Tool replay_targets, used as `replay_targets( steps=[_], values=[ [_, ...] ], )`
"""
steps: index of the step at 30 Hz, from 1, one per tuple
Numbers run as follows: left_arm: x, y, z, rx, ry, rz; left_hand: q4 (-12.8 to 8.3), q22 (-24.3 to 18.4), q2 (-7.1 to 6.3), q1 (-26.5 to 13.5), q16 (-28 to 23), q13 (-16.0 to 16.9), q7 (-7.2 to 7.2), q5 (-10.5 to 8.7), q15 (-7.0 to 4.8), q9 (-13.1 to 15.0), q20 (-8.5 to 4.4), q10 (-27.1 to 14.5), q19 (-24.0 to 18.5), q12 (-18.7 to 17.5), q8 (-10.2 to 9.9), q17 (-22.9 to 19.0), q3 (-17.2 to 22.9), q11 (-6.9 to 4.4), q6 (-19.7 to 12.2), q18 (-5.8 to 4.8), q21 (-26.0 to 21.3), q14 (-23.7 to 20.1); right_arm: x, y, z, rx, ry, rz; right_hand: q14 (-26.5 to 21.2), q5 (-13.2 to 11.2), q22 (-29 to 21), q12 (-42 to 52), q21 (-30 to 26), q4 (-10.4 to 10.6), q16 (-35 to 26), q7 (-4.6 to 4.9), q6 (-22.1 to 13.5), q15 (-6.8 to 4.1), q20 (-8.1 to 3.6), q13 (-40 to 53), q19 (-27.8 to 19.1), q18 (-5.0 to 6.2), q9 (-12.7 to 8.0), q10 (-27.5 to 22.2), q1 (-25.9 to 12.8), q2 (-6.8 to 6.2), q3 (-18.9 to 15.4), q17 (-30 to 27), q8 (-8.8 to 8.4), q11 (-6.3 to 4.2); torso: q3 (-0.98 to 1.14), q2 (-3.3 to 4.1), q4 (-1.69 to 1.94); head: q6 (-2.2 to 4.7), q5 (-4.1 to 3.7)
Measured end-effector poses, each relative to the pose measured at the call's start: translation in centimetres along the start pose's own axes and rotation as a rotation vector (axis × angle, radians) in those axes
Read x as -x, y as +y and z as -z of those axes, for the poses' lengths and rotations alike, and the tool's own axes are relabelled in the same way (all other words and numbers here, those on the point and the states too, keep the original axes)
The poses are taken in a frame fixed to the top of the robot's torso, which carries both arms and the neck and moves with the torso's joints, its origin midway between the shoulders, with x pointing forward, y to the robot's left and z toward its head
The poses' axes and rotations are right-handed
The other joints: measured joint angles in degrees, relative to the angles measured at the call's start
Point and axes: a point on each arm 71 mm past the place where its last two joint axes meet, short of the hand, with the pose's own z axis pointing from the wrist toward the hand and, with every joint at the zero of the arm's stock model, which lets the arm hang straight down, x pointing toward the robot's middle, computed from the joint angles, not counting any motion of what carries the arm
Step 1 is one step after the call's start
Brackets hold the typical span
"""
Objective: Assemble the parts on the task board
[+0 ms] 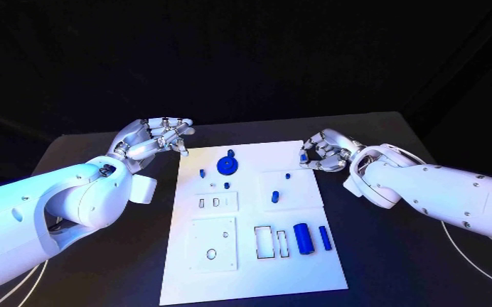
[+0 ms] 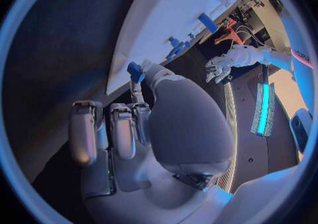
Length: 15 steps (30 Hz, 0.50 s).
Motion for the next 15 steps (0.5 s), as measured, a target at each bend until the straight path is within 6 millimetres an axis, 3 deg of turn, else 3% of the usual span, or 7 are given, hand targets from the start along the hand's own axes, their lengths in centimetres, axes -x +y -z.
replay_targets(
  steps=[7,15],
  values=[
    [0.0,0.0,0.0,0.000,0.000,0.000,0.0,0.0,0.00,0.0,0.0,0.0,0.00,0.00,0.00,0.0,0.00,0.0,0.0,0.0,0.0,0.0,0.0,0.00,0.0,0.00,0.0,0.0,0.0,1.1,0.0,0.019,-0.024,-0.003,0.0,-0.1,0.0,0.0,0.3,0.3,0.0,-0.40,-0.4,0.00,-0.20,0.0,0.2,-0.61,0.0,0.0,0.0,0.04,0.3,0.0,0.00,0.00,-0.01,-0.07,0.01,-0.09,0.09],
    [0.0,0.0,-0.1,0.001,-0.001,-0.001,0.0,0.0,0.00,0.0,0.0,0.0,0.00,0.00,0.00,0.0,0.00,0.0,0.0,0.0,0.0,0.0,0.0,0.00,0.0,0.00,0.0,0.0,-0.3,5.7,0.2,0.087,-0.031,-0.034,0.0,-0.3,0.0,-0.4,0.6,1.6,0.0,-0.92,-0.9,0.00,-0.20,0.0,0.2,-0.60,0.0,-0.1,-1.9,1.13,0.9,0.0,0.00,-0.08,-0.12,-0.31,-0.14,-0.12,0.21]
  ],
)
